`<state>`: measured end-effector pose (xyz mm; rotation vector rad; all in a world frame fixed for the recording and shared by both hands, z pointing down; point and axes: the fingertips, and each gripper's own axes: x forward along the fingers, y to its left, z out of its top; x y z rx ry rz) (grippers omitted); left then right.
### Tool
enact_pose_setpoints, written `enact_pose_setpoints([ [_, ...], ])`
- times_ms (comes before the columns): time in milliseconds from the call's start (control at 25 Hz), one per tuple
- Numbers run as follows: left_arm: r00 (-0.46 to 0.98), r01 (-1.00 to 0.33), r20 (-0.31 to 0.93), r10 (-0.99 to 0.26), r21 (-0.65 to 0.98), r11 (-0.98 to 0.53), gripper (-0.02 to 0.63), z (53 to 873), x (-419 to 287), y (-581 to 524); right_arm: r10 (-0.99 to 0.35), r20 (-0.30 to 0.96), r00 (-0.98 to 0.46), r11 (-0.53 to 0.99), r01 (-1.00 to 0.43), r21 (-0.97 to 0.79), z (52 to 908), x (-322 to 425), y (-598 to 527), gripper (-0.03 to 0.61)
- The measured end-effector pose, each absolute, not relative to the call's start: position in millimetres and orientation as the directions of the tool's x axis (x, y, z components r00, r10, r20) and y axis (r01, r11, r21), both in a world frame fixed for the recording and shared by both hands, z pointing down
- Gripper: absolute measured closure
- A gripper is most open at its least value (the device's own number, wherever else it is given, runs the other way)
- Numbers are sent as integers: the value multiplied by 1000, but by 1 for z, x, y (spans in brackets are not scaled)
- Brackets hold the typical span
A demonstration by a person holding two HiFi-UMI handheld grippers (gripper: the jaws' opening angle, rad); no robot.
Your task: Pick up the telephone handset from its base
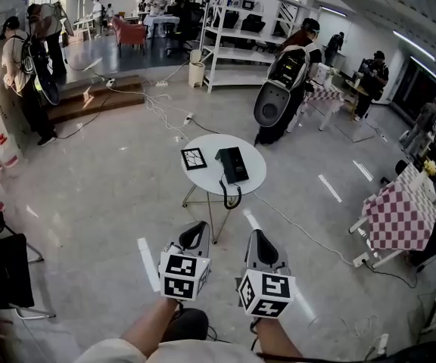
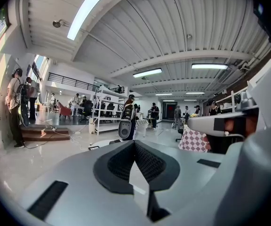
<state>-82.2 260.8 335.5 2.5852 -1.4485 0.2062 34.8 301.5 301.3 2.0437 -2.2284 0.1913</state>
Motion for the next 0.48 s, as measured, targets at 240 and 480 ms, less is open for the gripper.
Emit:
enact_pose_setpoints([
  [240, 526, -849, 207, -825, 72, -524, 598, 338, -71, 256, -979, 188, -85, 83, -996, -22, 308, 42, 295, 554],
  [480, 526, -849, 224, -821, 72, -524, 598, 347, -65, 242, -979, 194, -59, 54, -998, -28, 314, 52, 285, 554],
])
